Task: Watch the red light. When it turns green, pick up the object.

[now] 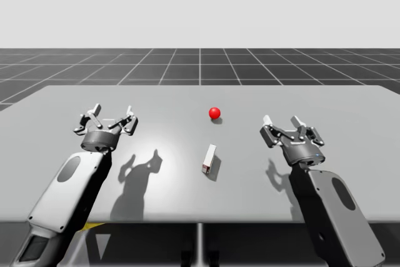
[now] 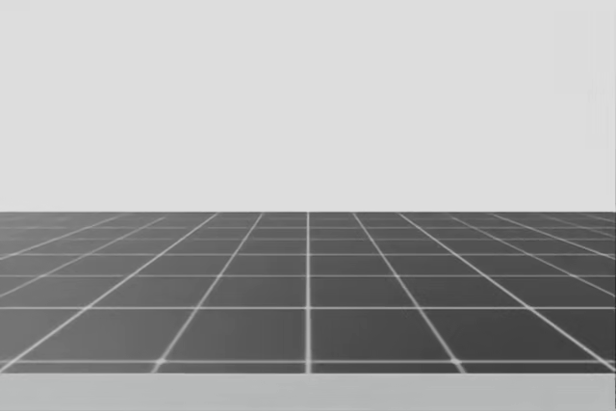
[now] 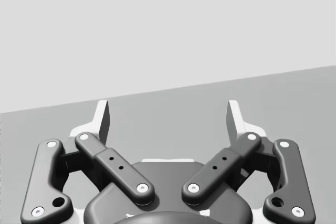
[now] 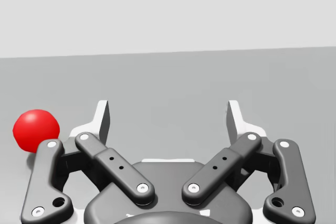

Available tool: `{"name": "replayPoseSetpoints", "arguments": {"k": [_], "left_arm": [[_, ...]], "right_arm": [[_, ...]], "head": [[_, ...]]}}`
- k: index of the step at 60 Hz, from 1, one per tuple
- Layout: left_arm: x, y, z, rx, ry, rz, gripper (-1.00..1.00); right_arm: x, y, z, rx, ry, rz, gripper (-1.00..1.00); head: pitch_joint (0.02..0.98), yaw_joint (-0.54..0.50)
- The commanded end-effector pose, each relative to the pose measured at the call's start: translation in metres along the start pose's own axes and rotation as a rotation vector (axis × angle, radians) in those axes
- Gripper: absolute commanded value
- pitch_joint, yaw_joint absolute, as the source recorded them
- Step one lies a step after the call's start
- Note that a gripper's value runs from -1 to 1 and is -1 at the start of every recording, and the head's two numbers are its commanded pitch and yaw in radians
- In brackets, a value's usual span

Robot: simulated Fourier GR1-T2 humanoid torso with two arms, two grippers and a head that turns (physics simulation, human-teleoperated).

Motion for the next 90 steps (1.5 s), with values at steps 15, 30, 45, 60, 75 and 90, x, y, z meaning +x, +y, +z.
{"name": "replayPoseSetpoints", "arguments": {"k": [15,30,45,60,75,90], "left_arm": [[-0.0045,0.0,-0.0031,0.002,0.005,-0.012,-1.0],[-0.0056,-0.0007,-0.0036,-0.001,0.005,-0.017,-1.0],[-0.0064,-0.0008,-0.0045,-0.005,0.004,-0.022,-1.0],[-0.0065,-0.0006,-0.0052,-0.013,-0.001,-0.023,-1.0],[-0.0062,-0.0012,-0.0043,-0.017,-0.004,-0.025,-1.0],[-0.0062,-0.0014,-0.0041,-0.017,-0.003,-0.026,-1.0]], "right_arm": [[-0.0027,-0.0014,-0.0022,-0.002,0.006,-0.007,-1.0],[-0.0021,-0.0025,-0.0029,-0.011,0.006,-0.005,-1.0],[-0.0023,-0.0027,-0.0036,-0.014,0.006,-0.001,-1.0],[-0.0029,-0.0023,-0.0038,-0.016,0.009,0.004,-1.0],[-0.0033,-0.0021,-0.0035,-0.017,0.01,0.006,-1.0],[-0.0032,-0.0021,-0.0037,-0.018,0.01,0.007,-1.0]], "head": [[0.127,0.0],[0.275,0.0],[0.44,-0.04],[0.555,-0.08],[0.594,-0.1],[0.598,-0.1]]}}
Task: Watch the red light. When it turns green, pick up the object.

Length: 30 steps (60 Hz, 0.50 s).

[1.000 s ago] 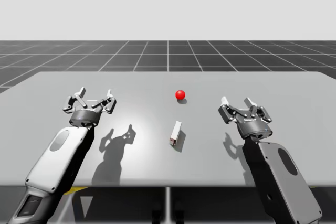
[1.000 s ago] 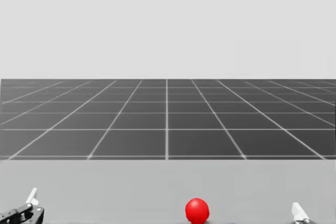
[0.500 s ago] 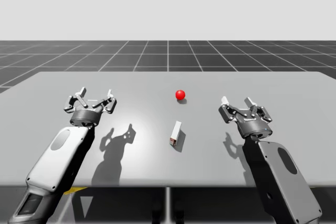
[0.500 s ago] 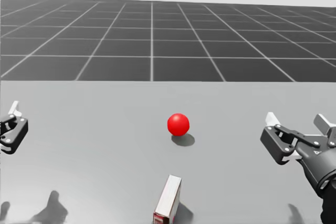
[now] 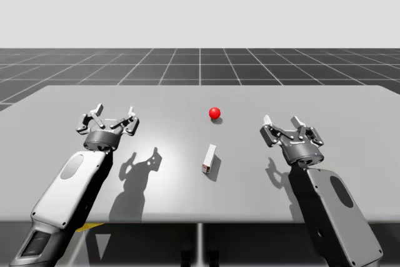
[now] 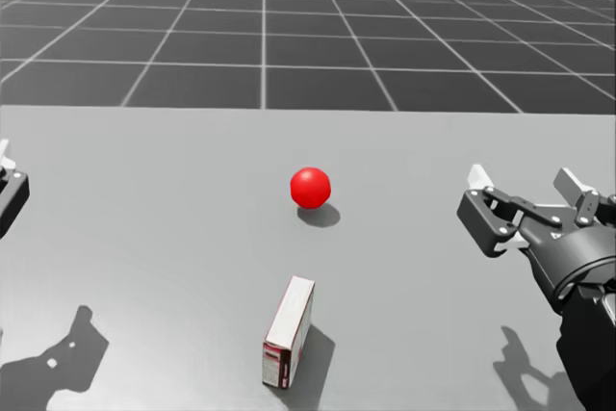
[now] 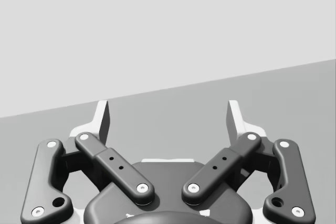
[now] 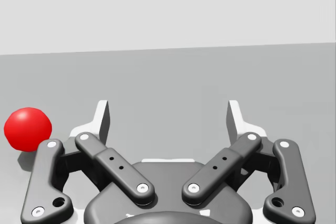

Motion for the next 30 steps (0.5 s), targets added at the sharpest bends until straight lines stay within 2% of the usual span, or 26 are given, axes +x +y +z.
{"name": "replayPoseSetpoints", "arguments": {"k": [1,30], "left_arm": [[-0.0002,-0.0002,-0.0003,0.0,0.0,0.0,-1.0],[-0.0002,-0.0002,-0.0003,0.0,0.0,0.0,-1.0]], "right_arm": [[0.0,-0.0001,-0.0003,0.0,0.0,0.001,-1.0],[0.0,-0.0003,-0.0005,-0.002,0.0,-0.001,-1.0]], "head": [[0.598,-0.1],[0.604,-0.1]]}}
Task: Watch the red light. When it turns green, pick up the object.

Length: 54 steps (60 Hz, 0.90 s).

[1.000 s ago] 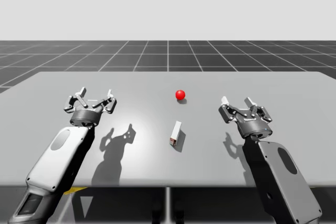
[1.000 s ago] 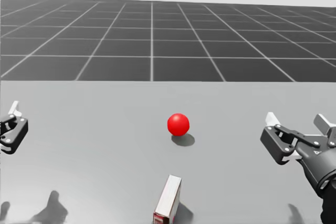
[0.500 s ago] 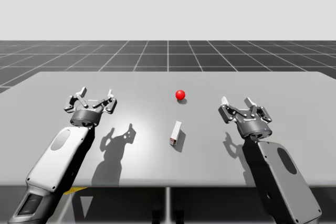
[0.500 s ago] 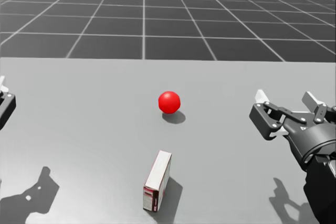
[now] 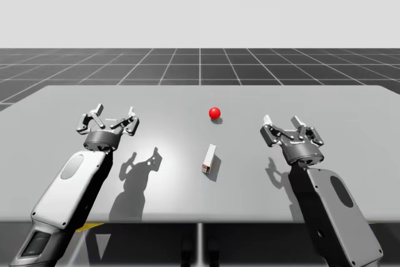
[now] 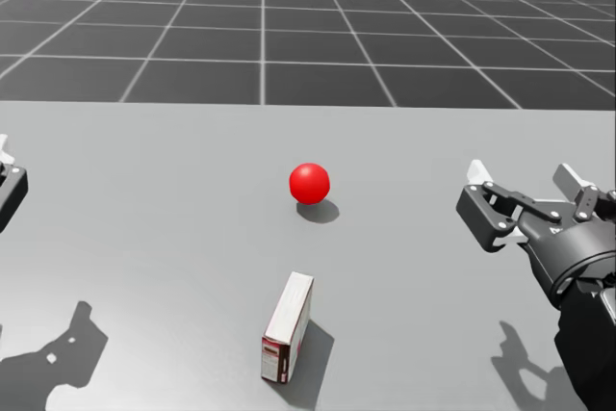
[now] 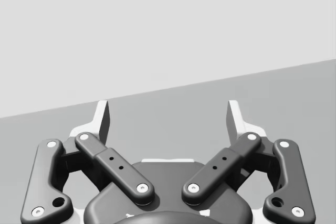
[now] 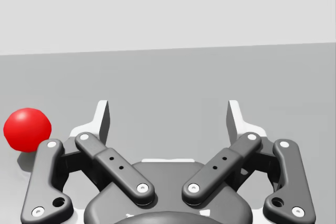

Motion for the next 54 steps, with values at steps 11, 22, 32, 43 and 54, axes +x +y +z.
{"name": "replayPoseSetpoints", "arguments": {"k": [11,22,32,43,54], "left_arm": [[-0.0003,0.0,-0.0004,0.0,0.0,0.0,-1.0],[-0.0003,0.0,-0.0004,0.0,0.0,0.0,-1.0],[-0.0003,0.0,-0.0004,0.0,0.0,0.0,-1.0],[-0.0003,0.0,-0.0004,0.0,0.0,0.0,-1.0],[-0.0003,0.0,-0.0004,0.0,0.0,0.0,-1.0]], "right_arm": [[-0.0005,-0.0001,-0.0004,-0.002,0.002,-0.001,-1.0],[-0.0006,0.0,-0.0003,-0.001,0.002,-0.001,-1.0],[-0.0001,0.0005,0.0002,0.003,-0.002,-0.001,-1.0],[0.0001,0.0004,0.0005,0.003,-0.006,0.001,-1.0],[0.0004,0.0007,0.0007,0.005,-0.008,0.003,-1.0]], "head": [[0.607,-0.1],[0.608,-0.1],[0.61,-0.1],[0.611,-0.1],[0.612,-0.1]]}}
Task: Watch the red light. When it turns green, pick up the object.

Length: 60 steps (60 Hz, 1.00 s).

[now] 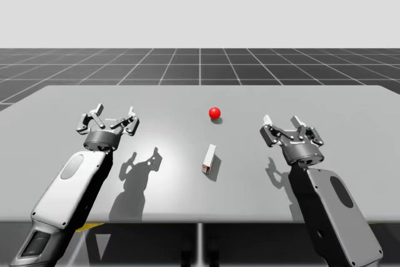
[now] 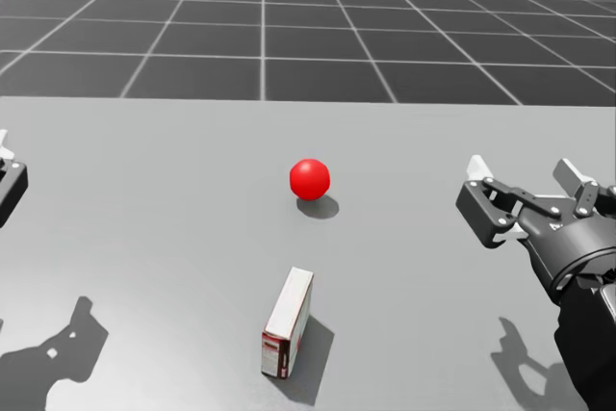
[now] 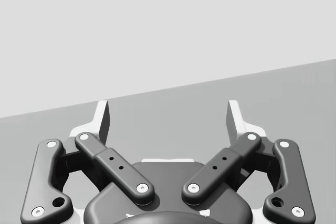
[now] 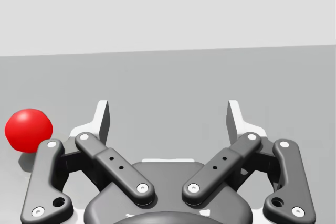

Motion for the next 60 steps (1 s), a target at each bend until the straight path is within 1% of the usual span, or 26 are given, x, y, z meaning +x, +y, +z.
{"name": "replayPoseSetpoints", "arguments": {"k": [1,24,39,47,48,51,60], "left_arm": [[-0.0003,0.0,-0.0004,0.0,0.0,0.0,-1.0],[-0.0003,0.0,-0.0004,0.0,0.0,0.0,-1.0],[-0.0003,0.0,-0.0004,0.0,0.0,0.0,-1.0],[-0.0003,0.0,-0.0004,0.0,0.0,0.0,-1.0],[-0.0001,0.0006,-0.0004,-0.016,0.005,-0.007,-1.0],[-0.0014,-0.0044,-0.0007,-0.017,0.004,-0.008,-1.0],[-0.0006,-0.0048,-0.0009,-0.02,0.003,-0.009,-1.0]], "right_arm": [[0.0004,0.0002,0.0002,0.001,-0.003,0.002,-1.0],[0.0006,0.0007,0.0005,0.003,-0.007,0.008,-1.0],[0.0004,0.0011,0.0008,0.003,-0.007,0.014,-1.0],[0.0005,0.0013,0.0009,0.003,-0.005,0.017,-1.0],[0.0006,0.0013,0.001,0.001,-0.004,0.018,-1.0],[0.0007,0.0015,0.001,0.001,-0.003,0.018,-1.0],[0.0002,0.0027,0.0008,0.002,-0.001,0.022,-1.0]], "head": [[0.613,-0.1],[0.626,-0.1],[0.746,-0.1],[0.808,-0.08],[0.822,-0.07],[0.832,-0.06],[0.846,-0.05]]}}
